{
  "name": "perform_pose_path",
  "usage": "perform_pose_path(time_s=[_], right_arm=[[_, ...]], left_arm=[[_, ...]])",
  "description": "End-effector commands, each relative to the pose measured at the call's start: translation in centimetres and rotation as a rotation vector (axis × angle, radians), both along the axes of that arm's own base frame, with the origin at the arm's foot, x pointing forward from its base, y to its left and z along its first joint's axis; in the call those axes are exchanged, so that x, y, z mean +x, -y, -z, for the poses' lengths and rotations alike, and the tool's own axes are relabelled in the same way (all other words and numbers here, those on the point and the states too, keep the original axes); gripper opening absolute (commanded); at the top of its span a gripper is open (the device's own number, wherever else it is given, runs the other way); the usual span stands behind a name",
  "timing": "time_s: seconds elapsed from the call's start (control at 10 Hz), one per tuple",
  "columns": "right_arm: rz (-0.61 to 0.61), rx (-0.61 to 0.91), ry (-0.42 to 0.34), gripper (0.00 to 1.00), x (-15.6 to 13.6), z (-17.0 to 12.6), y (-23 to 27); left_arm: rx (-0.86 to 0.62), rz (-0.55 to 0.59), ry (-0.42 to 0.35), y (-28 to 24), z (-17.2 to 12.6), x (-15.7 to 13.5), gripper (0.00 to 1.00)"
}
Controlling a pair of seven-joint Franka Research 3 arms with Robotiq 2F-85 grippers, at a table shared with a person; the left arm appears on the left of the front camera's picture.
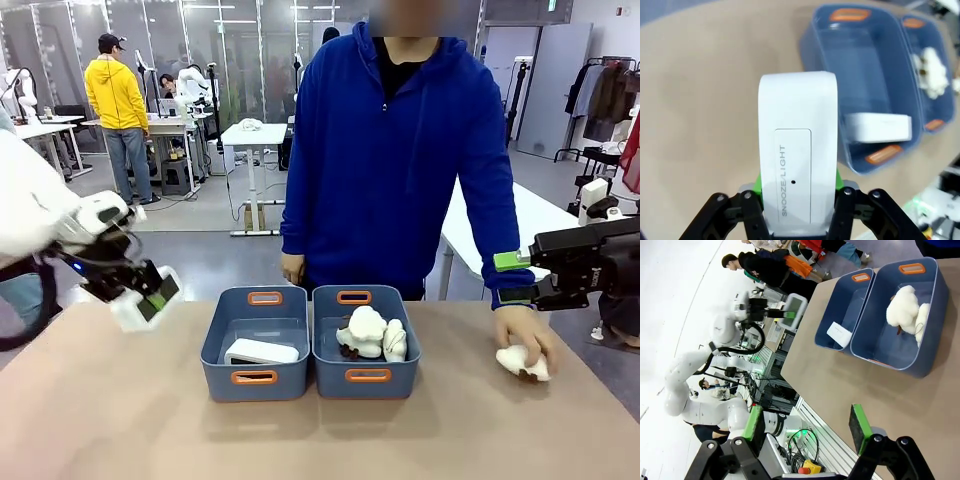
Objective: Sort the digital clocks into the basket.
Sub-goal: Pick up the Digital clock from the table and place it into the empty Plastic storage basket.
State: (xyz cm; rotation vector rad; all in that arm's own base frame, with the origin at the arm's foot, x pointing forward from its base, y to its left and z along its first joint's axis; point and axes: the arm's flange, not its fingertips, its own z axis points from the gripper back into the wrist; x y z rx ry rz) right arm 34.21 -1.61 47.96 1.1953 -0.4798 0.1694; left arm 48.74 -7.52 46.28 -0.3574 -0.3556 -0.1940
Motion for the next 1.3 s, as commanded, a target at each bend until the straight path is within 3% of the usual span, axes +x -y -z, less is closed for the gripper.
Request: perform_pose_path(time_s=[0.0,0.6,0.9,1.2], right_arm=[[-0.002,0.015,0.022,0.86,0.2,0.0,-0.1],[-0.002,0.015,0.022,0.86,0.2,0.0,-0.1],[-0.002,0.015,0.022,0.86,0.2,0.0,-0.1],[-0.002,0.015,0.022,0.86,0.2,0.0,-0.1]], left_arm=[[-0.144,0.12,0.009,-1.0,-2.5,-2.6,0.03],[-0.175,0.463,0.232,5.8,-5.8,-4.9,0.03],[-0.148,0.409,0.219,2.4,-5.9,-6.0,0.03],[-0.153,0.485,0.274,3.0,-5.9,-6.2,0.03]])
